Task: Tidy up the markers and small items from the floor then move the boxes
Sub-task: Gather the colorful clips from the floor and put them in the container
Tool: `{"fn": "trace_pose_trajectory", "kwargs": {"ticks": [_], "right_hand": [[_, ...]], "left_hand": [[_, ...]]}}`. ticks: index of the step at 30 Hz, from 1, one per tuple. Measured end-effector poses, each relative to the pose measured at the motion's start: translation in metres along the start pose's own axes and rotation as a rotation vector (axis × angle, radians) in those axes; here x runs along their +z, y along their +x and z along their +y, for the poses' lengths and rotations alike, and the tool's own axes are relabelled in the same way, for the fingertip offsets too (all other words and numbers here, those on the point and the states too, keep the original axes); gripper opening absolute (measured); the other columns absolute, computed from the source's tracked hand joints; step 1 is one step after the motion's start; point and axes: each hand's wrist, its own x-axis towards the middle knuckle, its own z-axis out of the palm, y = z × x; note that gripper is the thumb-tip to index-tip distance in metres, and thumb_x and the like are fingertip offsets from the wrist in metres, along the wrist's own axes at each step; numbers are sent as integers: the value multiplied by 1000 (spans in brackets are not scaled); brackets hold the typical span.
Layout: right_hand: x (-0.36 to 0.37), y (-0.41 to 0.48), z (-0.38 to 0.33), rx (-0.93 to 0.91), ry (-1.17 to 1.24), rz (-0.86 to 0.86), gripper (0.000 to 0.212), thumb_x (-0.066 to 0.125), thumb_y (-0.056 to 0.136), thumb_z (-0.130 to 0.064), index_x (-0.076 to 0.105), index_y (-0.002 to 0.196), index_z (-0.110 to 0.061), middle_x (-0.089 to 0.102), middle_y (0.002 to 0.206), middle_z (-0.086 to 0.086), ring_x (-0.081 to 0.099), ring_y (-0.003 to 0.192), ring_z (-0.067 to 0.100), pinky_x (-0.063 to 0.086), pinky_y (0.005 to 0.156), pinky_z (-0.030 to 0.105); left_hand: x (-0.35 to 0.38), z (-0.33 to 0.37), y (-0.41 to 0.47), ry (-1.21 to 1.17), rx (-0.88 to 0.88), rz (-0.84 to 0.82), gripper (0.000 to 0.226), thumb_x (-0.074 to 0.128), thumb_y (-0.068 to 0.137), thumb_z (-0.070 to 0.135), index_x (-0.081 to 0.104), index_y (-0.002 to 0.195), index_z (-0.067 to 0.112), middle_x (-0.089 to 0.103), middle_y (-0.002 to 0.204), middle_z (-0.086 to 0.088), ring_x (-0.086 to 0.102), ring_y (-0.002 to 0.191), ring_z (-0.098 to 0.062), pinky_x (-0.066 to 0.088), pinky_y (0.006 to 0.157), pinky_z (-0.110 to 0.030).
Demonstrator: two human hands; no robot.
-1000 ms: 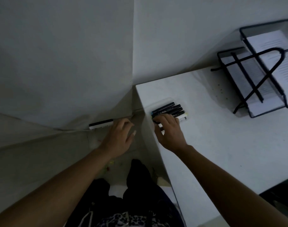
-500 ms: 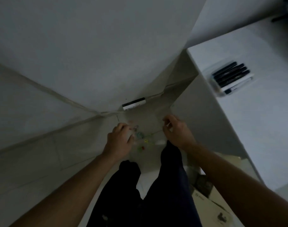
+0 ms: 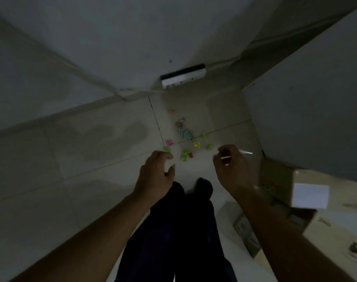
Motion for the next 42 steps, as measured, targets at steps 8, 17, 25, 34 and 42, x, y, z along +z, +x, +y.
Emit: {"fn": "trace_pose_trajectory", "kwargs": {"ticks": [8, 17, 25, 34, 42], "right_hand": [[116, 90, 130, 33, -36, -159, 22, 68, 86, -19, 58, 105, -17, 64, 104, 1, 61, 76, 10, 46, 73, 22], [237, 164, 231, -129, -302, -266, 29, 62, 88, -21, 54, 113, -9, 58, 111, 12, 58, 99, 30, 51, 82, 41], [271, 176, 274, -121, -419, -105, 23, 48, 95, -34, 49, 106, -14, 56, 105, 8, 54, 98, 30, 44, 72, 37], [293, 153, 270, -425, -438, -110, 23, 57, 89, -21, 60, 110, -10, 54, 110, 11, 53, 101, 30, 50, 66, 38], [299, 157, 272, -388, -562, -186, 40, 53, 87, -19, 51, 126, -11, 49, 124, 12, 48, 109, 31, 48, 67, 39]], "left_hand": [[131, -113, 91, 18, -55, -4, 25, 61, 88, 16, 60, 112, 8, 57, 116, -12, 54, 106, -30, 47, 89, -47], [225, -221, 144, 128, -18, -42, 28, 58, 90, 17, 57, 116, 6, 48, 123, -15, 49, 114, -30, 44, 96, -44], [250, -254, 169, 246, 0, 137, 34, 60, 85, 8, 55, 117, 1, 40, 129, -24, 44, 112, -40, 39, 92, -42], [254, -265, 198, 328, 46, 76, 38, 55, 89, 7, 50, 126, 2, 47, 124, -23, 45, 109, -39, 35, 91, -41], [242, -262, 200, 287, 274, -8, 51, 69, 74, 8, 51, 120, -3, 46, 118, -24, 52, 105, -37, 47, 93, -45]]}}
